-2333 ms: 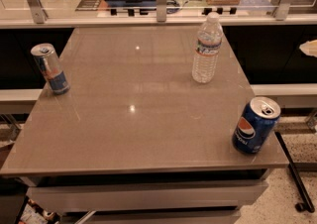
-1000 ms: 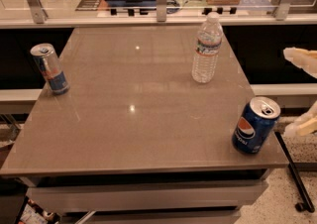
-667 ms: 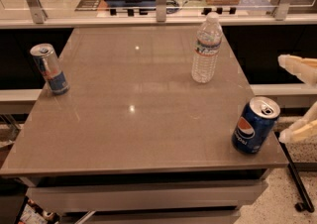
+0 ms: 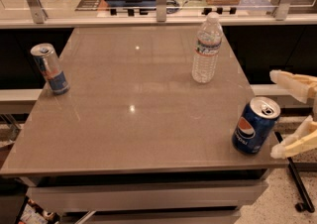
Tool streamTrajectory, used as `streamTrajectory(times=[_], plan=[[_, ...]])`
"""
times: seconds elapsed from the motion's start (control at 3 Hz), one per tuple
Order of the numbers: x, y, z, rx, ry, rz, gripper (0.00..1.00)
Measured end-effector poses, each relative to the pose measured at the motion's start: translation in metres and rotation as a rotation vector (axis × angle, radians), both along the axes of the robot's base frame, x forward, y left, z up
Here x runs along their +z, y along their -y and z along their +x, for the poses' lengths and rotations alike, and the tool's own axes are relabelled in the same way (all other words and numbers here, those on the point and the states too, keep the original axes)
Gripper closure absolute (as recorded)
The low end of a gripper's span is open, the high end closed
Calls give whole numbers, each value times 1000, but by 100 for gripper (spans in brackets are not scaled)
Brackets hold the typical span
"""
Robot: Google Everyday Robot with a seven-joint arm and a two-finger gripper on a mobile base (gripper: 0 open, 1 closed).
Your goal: Move pepsi can near redbull can
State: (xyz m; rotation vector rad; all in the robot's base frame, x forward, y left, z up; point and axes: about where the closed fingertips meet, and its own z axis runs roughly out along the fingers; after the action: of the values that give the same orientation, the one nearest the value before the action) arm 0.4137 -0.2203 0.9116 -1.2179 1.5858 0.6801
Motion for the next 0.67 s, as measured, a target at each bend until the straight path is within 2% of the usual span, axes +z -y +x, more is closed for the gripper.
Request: streamTrajectory(times=[0.33, 0.67], plan=[[-7, -12, 3, 31, -5, 18, 4], [-6, -14, 3, 33, -3, 17, 22]])
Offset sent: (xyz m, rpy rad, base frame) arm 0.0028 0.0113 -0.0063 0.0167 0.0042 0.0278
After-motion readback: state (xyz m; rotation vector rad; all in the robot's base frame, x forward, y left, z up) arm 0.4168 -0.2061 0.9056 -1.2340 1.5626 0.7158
